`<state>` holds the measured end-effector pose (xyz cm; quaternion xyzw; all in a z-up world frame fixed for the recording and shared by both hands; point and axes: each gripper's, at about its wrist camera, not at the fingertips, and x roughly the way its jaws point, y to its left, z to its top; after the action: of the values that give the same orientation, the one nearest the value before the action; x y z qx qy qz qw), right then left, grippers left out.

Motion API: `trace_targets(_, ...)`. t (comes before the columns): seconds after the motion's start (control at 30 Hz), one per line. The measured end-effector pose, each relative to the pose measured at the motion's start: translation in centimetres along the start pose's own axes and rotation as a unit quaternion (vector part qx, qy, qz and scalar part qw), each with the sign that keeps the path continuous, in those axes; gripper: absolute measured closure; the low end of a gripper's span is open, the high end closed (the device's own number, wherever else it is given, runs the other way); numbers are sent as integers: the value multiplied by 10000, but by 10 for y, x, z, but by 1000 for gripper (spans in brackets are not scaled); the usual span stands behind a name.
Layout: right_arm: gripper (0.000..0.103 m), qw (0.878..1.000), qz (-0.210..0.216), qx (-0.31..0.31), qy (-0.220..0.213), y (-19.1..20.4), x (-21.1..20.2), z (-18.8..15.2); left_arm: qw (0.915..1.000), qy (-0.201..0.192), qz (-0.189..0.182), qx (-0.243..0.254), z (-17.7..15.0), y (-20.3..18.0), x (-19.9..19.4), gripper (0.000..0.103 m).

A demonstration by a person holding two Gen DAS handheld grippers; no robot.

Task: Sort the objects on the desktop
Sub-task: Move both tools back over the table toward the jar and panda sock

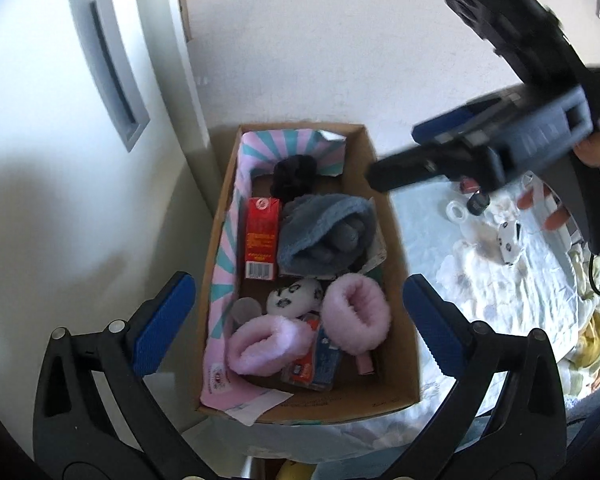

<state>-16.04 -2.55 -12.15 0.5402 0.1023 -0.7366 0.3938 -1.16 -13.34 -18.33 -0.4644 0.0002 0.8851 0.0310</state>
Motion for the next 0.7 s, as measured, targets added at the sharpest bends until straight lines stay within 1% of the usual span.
trace_targets(0.1, 0, 9999, -75, -60, -97, -6, -17, -17, 9999, -120, -115, 21, 6, -12, -8, 0)
trace_targets(0.23, 0, 9992, -257, 29, -292, -26, -49, -47, 9993, -270, -223, 155, 15, -34, -19, 0)
trace_targets(0.5, 0, 9935, -495, 788, -651, -83, -113, -107, 9960, -297, -636, 552, 33, -94, -10, 0)
trace_targets(0.63, 0, 9886, -473, 1188, -795, -105, -133, -138, 9930, -287, -835, 785, 39, -127, -4, 0)
trace_targets(0.7, 0, 9856, -648, 1295, -870, -114, -141, -153, 9917, -271, -893, 883, 41, -140, -1, 0)
